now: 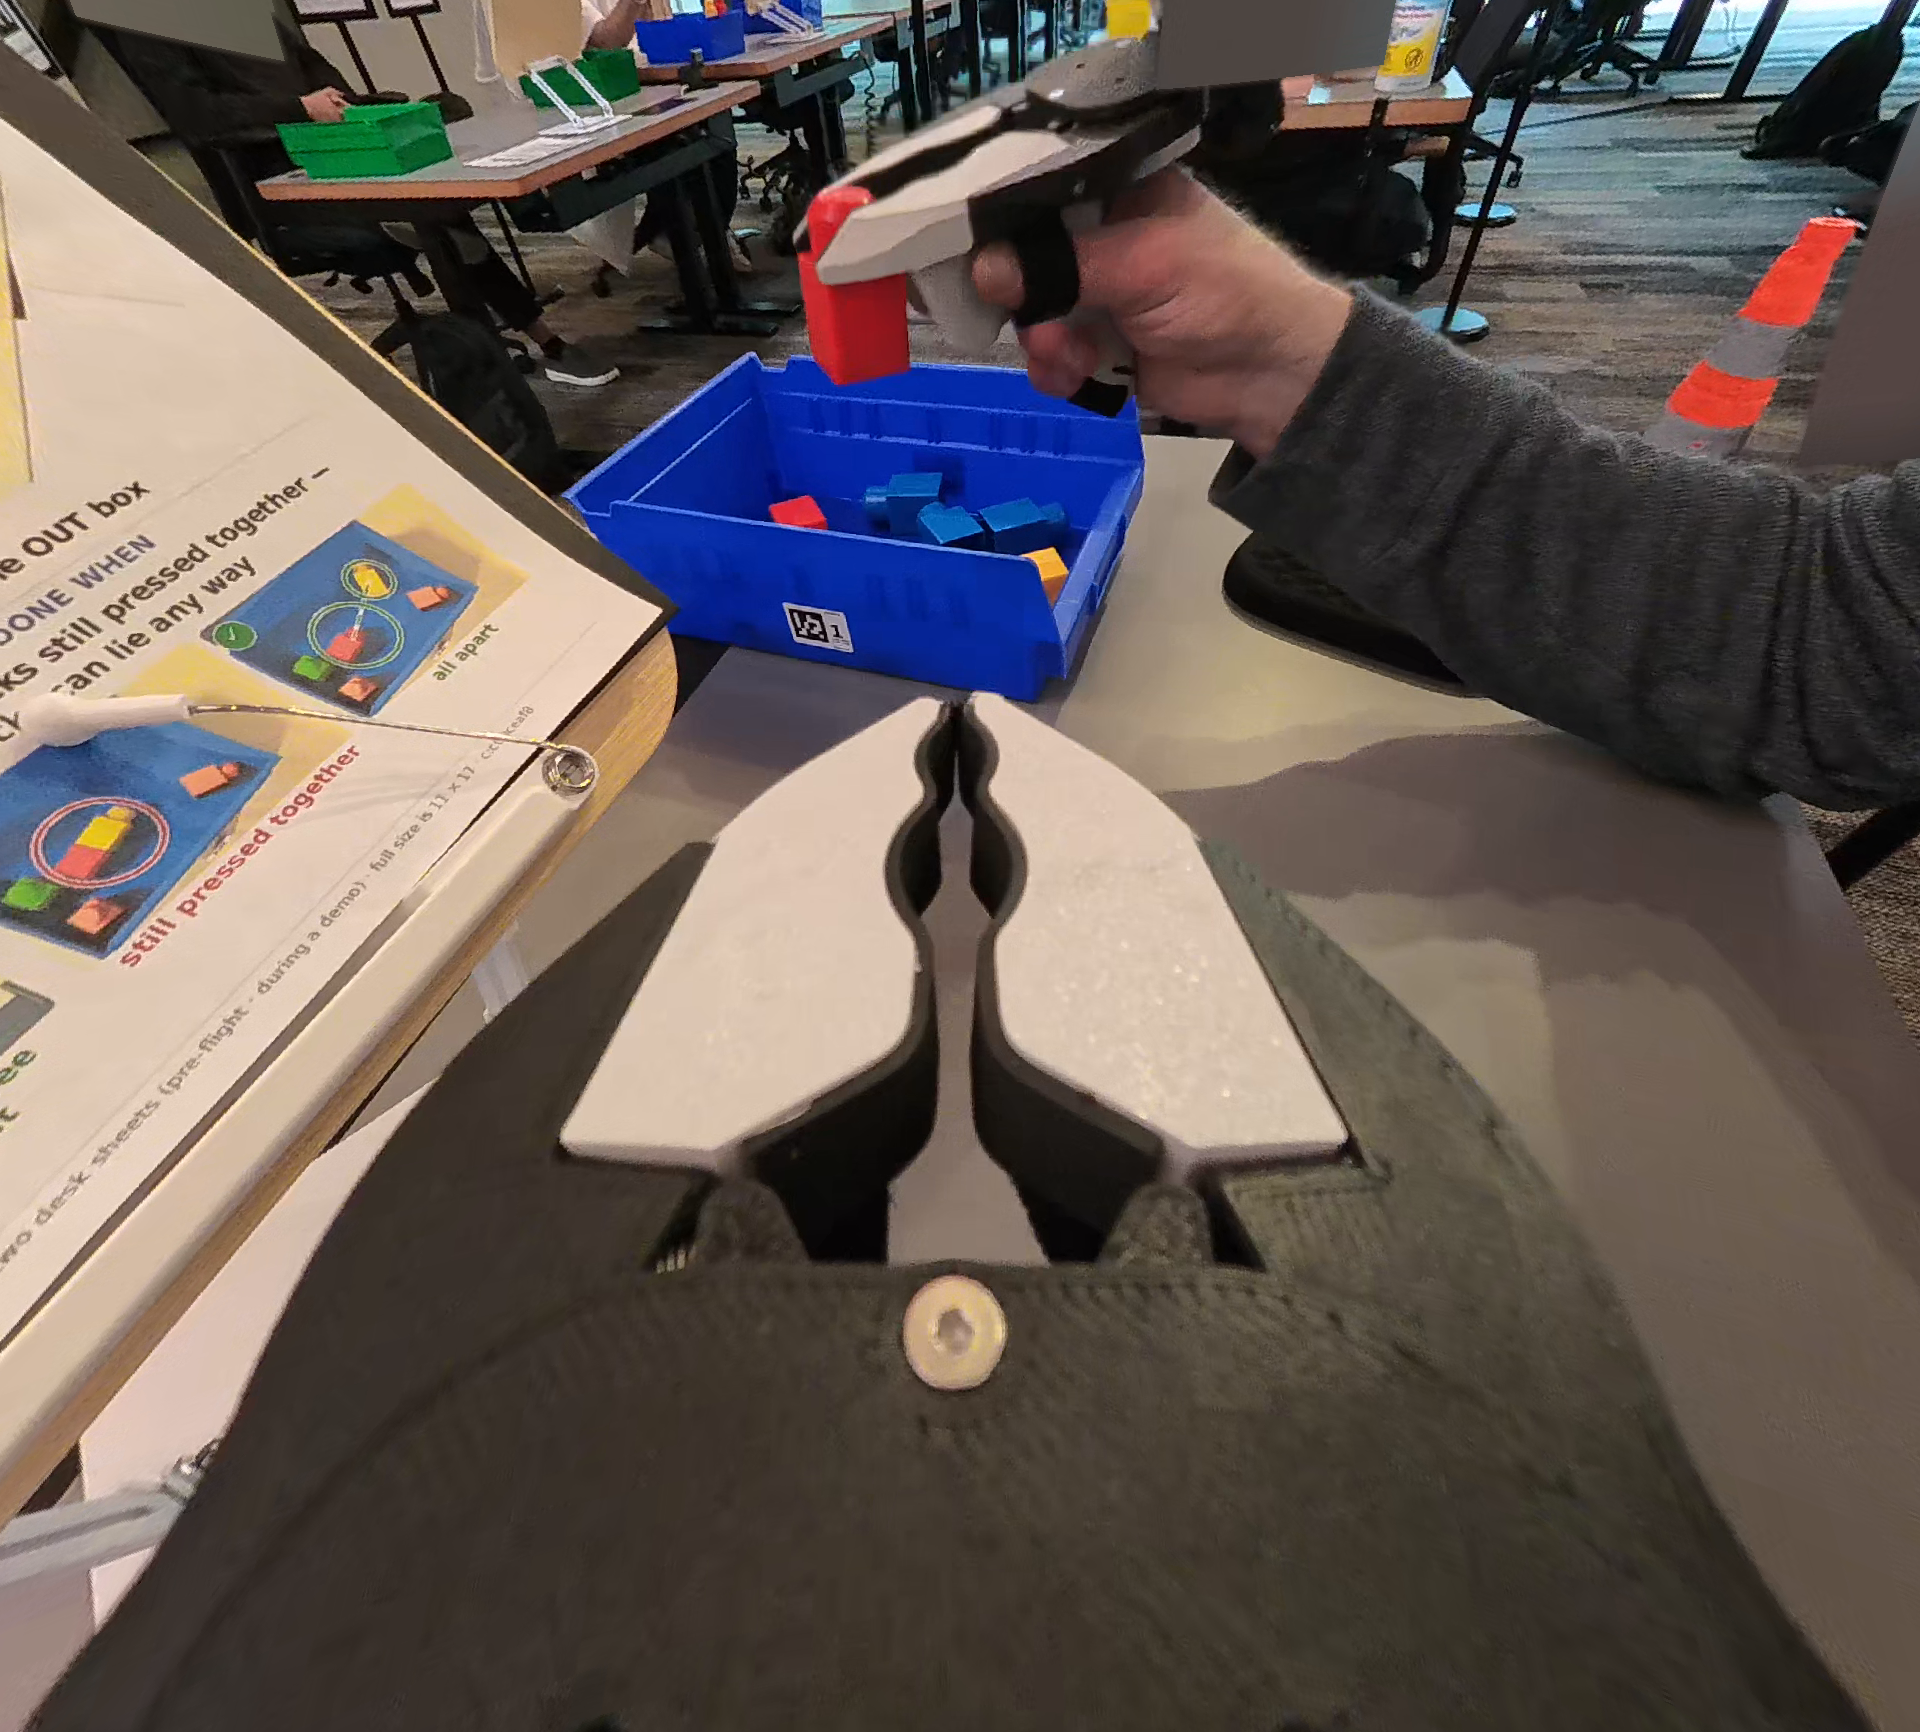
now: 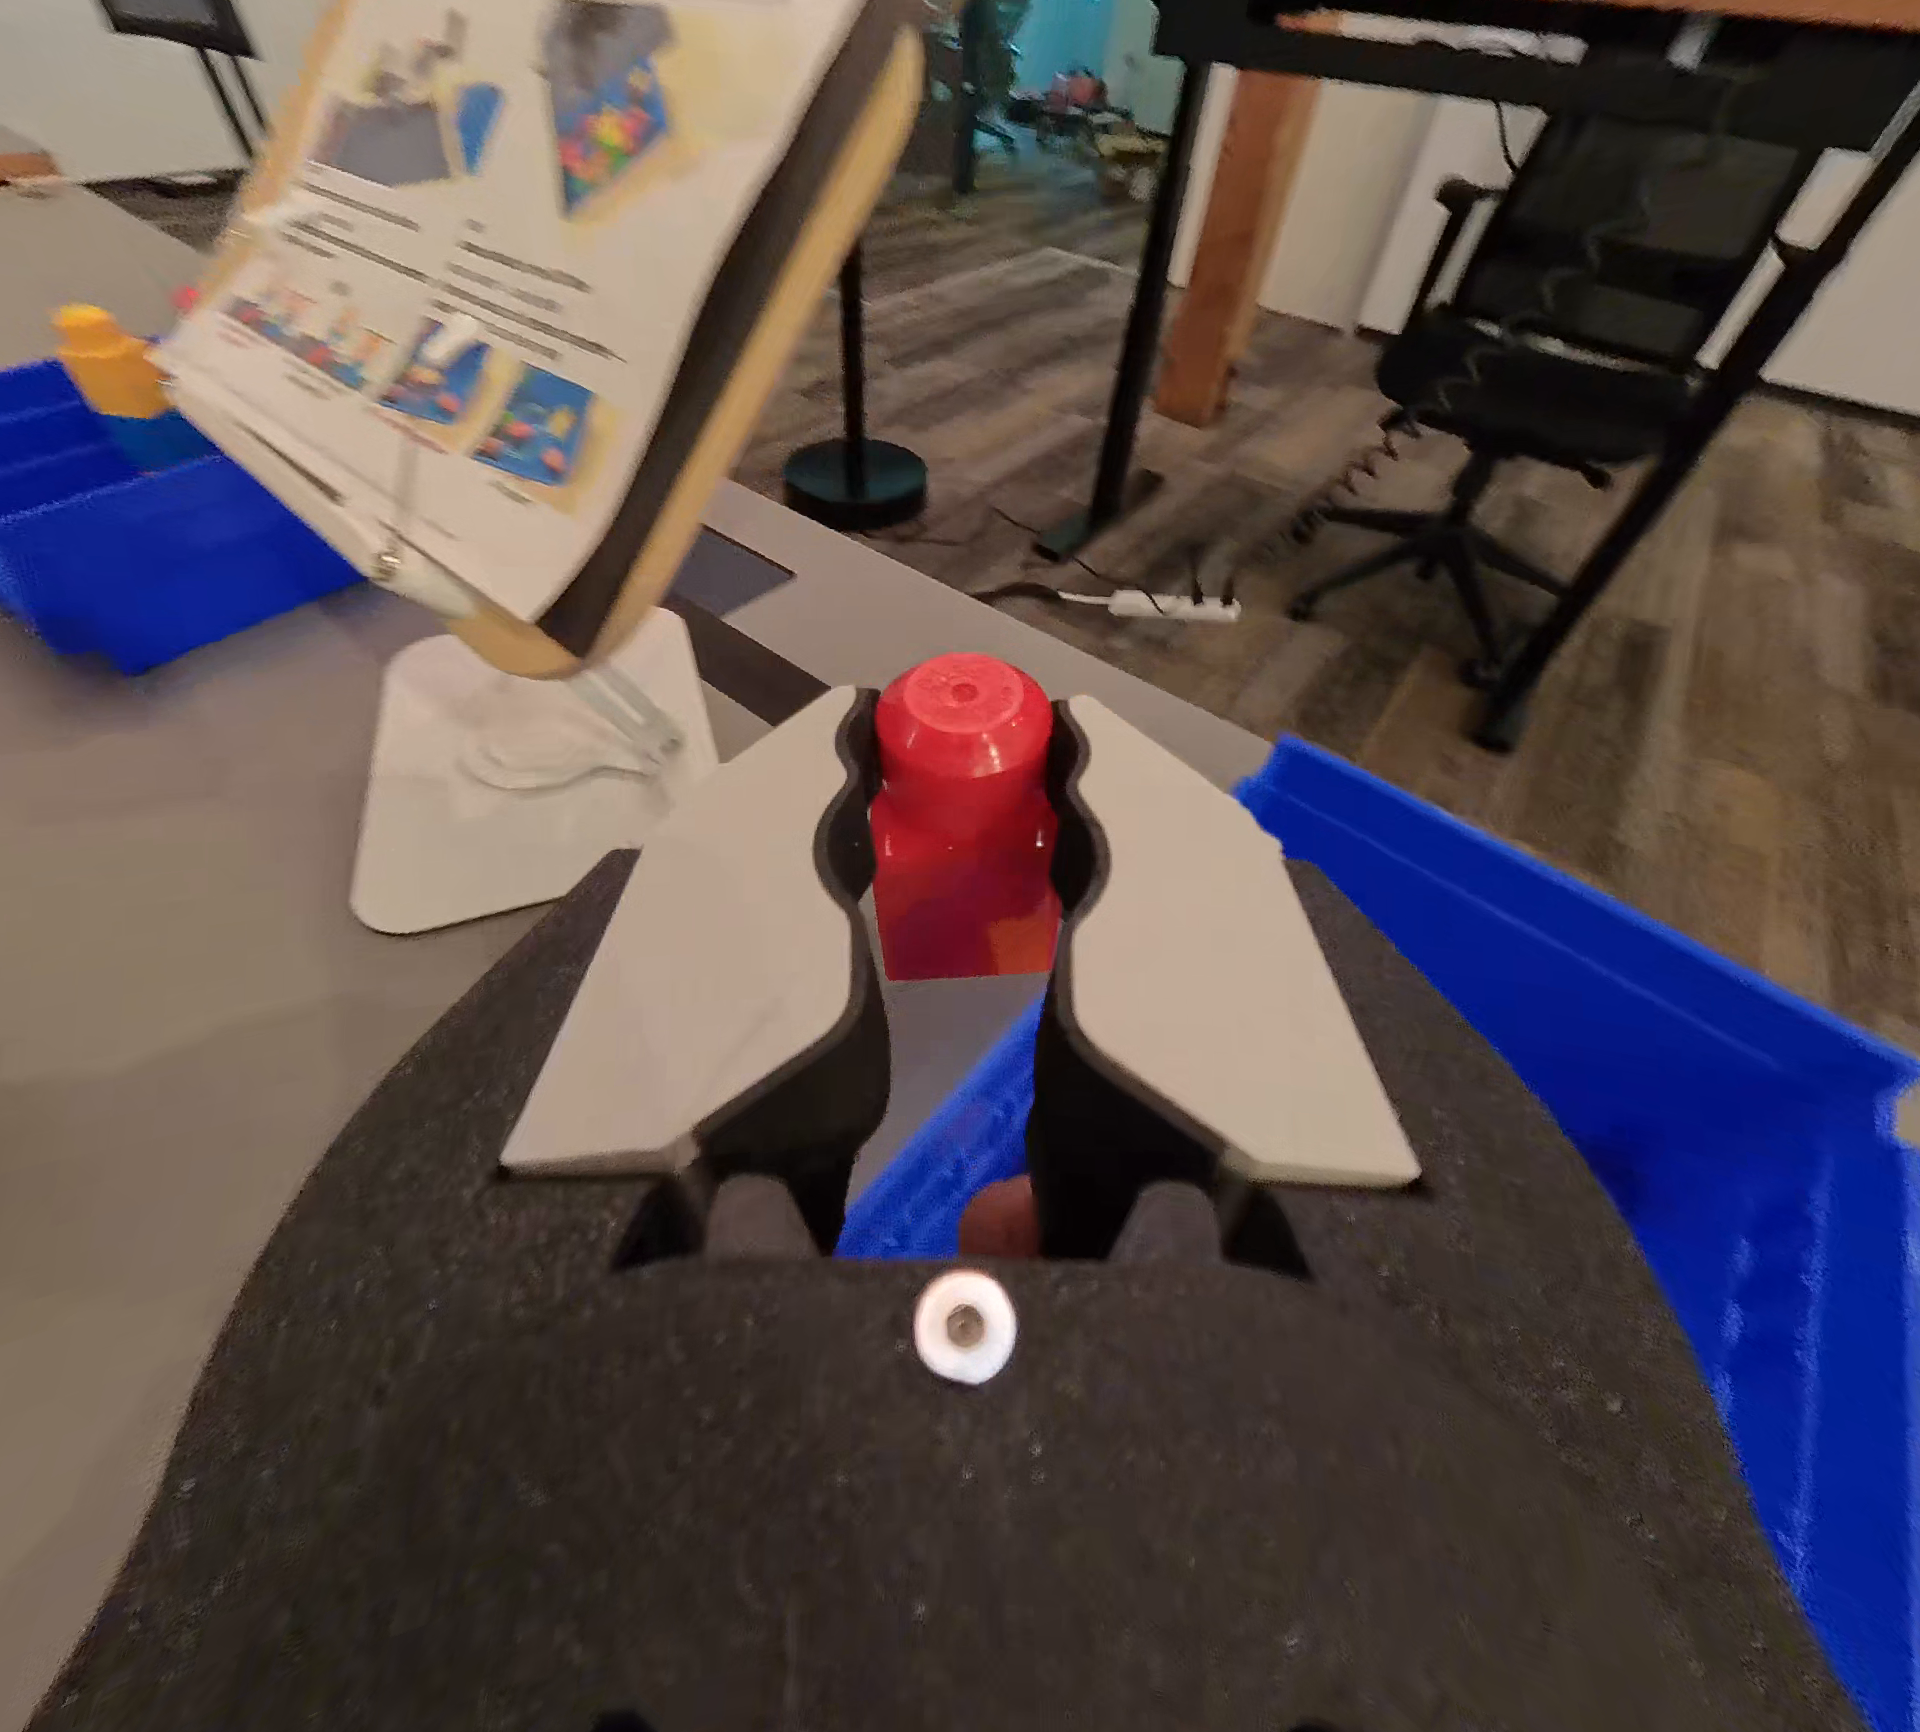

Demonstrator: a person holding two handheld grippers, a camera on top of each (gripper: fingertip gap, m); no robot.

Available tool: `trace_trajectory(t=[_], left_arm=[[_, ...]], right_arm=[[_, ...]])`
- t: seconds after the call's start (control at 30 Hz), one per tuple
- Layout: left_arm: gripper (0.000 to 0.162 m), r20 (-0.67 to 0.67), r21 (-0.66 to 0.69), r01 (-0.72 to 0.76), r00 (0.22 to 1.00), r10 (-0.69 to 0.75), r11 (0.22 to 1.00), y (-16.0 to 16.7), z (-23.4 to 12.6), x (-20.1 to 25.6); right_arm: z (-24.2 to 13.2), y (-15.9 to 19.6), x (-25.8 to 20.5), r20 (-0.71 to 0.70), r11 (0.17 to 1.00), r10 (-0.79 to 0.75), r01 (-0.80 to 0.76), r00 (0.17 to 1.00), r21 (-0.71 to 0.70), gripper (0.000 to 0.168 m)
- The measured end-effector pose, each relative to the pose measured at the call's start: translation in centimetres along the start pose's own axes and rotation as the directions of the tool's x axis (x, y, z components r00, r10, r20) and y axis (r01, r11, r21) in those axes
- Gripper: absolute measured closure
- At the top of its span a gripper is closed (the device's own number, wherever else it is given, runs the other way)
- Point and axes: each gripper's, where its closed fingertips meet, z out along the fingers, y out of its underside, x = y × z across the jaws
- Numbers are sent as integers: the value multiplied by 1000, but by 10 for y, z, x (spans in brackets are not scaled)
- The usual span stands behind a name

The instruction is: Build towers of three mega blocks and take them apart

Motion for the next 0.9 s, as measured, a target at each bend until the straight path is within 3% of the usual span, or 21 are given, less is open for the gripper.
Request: trace_trajectory(t=[0.23, 0.37, 0.67, 0.9], left_arm=[[162, -4, -4, 5, 1000, -5, 1000, 1, 0, -1], [162, -9, -16, 5, 1000, -5, 1000, 4, 2, 0], [162, 55, -16, 0, 998, 1, 1000, 2, -7, -13], [152, 378, -30, -68, 923, 75, 997, -14, -78, -73]], right_arm=[[10, 72, 55, -181, 965, 121, -158, 976, -208, 138], [10, 100, 74, -248, 938, 174, -237, 953, -252, 119], [11, 48, 37, -141, 982, 88, -109, 986, -155, 122], [11, 11, -2, -17, 993, 95, -96, 995, -62, 123]])
